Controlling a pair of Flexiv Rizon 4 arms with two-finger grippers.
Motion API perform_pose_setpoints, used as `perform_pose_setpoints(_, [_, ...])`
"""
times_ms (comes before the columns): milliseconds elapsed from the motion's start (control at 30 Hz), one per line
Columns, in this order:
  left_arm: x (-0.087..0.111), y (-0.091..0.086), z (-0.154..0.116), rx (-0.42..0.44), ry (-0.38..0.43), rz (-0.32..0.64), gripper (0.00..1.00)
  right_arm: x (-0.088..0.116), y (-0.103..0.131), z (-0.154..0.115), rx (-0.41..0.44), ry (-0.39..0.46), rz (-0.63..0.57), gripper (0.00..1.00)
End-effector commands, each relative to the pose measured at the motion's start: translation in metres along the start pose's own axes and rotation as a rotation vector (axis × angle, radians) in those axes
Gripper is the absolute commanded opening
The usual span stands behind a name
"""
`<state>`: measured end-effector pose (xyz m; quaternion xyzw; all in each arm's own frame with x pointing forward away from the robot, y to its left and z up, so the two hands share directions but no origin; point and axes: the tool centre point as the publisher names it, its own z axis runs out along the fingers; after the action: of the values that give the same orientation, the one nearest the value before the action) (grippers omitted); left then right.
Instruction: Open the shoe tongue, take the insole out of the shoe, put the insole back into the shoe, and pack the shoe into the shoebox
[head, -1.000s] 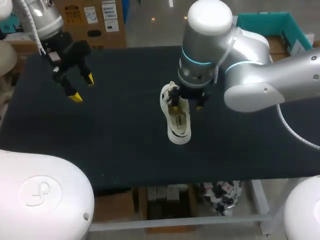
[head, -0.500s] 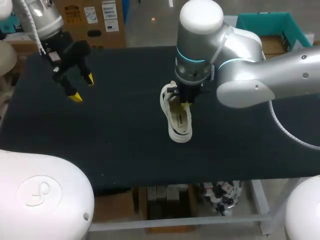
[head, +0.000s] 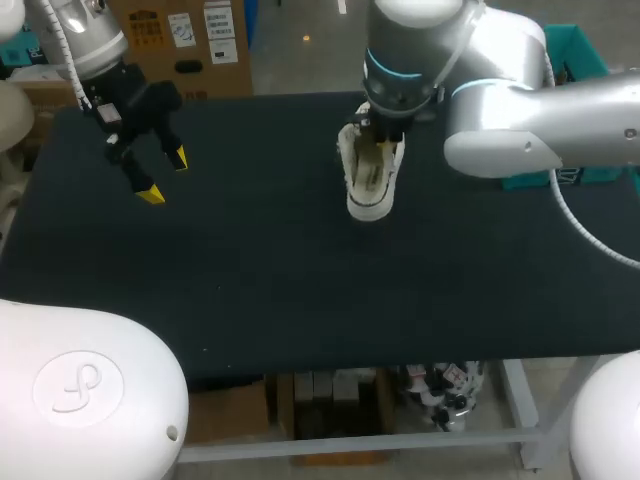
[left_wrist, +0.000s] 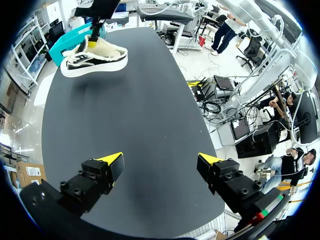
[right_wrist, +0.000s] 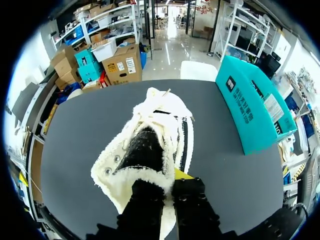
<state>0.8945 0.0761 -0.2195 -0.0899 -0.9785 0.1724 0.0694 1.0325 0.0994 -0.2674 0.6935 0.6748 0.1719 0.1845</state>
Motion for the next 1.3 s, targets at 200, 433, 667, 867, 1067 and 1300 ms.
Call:
perform_pose_setpoints(200, [-0.001,0.000,-0.001,-0.001,0.003,0.000,1.00,-0.049,0.072,-0.047,-0.138,-0.020,-0.055,0.00])
perform_pose_setpoints(433, [-0.001,0.000,-0.001,-0.001,0.003,0.000,1.00,-0.112,0.120,-0.057,-0.104,0.008,-0.035,0.00])
perform_pose_setpoints(667, [-0.001,0.000,-0.001,-0.001,0.003,0.000,1.00,-0.171,0.155,-0.060,-0.097,-0.011,0.005,0.00])
perform_pose_setpoints(867, [-0.001,0.000,-0.001,-0.001,0.003,0.000,1.00,-0.209,0.176,-0.063,-0.072,-0.060,0.027,0.00])
perform_pose_setpoints(1067, [-0.001,0.000,-0.001,-0.001,0.003,0.000,1.00,-0.243,0.192,-0.060,-0.061,-0.064,0.064,0.00])
perform_pose_setpoints(1300, [-0.001,0.000,-0.001,-0.001,0.003,0.000,1.00,-0.277,0.206,-0.026,-0.011,-0.041,0.104,0.00])
